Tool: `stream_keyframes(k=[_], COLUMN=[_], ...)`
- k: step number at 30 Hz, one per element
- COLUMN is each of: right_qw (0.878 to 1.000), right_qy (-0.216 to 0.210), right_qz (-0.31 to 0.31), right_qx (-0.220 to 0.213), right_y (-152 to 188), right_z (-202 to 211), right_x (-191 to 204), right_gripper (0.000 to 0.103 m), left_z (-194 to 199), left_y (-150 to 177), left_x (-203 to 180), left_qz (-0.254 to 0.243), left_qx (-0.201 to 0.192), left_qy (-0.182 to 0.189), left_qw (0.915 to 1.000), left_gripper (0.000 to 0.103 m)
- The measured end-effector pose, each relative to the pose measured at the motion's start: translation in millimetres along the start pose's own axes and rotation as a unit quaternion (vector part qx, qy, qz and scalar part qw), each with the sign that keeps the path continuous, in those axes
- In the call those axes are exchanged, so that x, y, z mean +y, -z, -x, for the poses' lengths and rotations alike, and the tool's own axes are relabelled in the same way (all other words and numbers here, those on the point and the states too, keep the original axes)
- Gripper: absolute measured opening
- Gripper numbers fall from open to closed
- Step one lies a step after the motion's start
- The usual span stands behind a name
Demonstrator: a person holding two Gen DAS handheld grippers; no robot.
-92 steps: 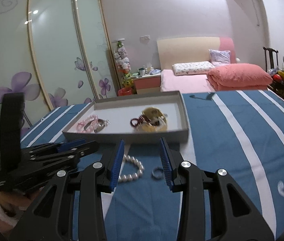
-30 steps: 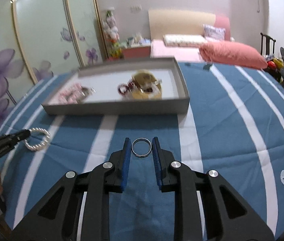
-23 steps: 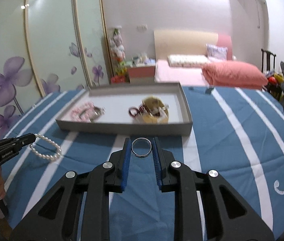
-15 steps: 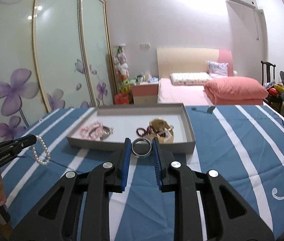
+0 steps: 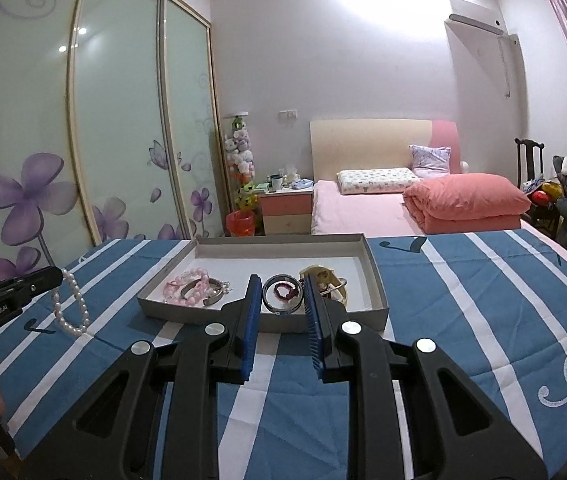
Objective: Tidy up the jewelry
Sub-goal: 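Carry the pearl bracelet and the silver ring over the gray tray with both tools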
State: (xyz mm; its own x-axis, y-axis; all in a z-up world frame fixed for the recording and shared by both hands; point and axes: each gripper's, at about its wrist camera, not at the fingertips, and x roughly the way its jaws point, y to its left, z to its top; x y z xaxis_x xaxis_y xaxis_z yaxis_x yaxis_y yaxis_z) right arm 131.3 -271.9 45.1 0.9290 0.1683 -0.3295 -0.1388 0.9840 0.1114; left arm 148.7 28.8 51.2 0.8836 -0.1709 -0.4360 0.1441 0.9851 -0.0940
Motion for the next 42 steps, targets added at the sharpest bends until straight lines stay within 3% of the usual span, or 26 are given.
stream_keyframes(k=[28,42], right_qw=[1.000,0.999], right_qy=[0.000,0.007], right_qz=[0.001,0.011], right_qx=[-0.005,-0.034], right_y=[-1,-31], right_z=[2,-21], right_x=[1,-2], right_gripper=[0.023,0.023], left_z=[-5,-26], left_y=[1,-30], left_x=[-8,-12], left_qz=[-0.007,-0.007], left_qx=[0.006,-0.029], left_qy=[0.005,-0.006], left_qw=[0.9999,0.9995], left_gripper=[0.010,0.010])
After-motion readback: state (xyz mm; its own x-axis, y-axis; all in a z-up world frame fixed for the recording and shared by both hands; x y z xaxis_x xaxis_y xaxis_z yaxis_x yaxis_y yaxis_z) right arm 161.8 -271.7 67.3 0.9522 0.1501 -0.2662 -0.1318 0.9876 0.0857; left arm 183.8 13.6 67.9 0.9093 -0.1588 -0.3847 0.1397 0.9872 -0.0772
